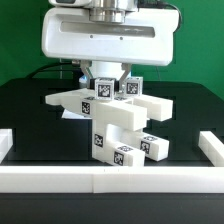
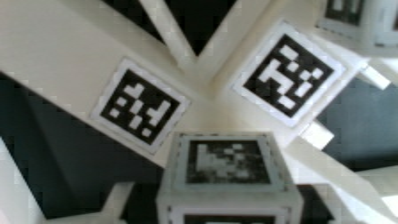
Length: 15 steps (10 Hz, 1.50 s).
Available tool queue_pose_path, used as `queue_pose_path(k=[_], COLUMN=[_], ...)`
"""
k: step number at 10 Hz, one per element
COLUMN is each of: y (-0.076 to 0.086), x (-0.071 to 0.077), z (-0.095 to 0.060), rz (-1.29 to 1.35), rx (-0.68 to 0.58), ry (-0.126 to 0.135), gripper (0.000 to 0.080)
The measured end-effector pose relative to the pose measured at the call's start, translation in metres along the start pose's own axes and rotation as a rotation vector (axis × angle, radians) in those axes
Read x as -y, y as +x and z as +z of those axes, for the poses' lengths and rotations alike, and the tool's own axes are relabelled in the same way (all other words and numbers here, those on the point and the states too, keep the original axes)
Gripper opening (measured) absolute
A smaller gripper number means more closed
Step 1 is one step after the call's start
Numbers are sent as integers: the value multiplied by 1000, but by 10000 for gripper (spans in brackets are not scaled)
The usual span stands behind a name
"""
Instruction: Assemble chair
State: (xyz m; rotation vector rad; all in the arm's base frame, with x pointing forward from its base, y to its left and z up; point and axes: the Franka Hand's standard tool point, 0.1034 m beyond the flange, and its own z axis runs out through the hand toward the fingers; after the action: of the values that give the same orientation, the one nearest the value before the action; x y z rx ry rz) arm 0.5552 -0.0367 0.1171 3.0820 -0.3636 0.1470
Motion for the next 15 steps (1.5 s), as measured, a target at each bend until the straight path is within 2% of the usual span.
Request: queue_pose_path(k=[11,14,15], y=[-1,-1,-1], x=[3,4,4], z=[0,0,0], rz=[731,825,795], rx=[4,5,4], ry=[10,10,9], gripper=[287,294,465])
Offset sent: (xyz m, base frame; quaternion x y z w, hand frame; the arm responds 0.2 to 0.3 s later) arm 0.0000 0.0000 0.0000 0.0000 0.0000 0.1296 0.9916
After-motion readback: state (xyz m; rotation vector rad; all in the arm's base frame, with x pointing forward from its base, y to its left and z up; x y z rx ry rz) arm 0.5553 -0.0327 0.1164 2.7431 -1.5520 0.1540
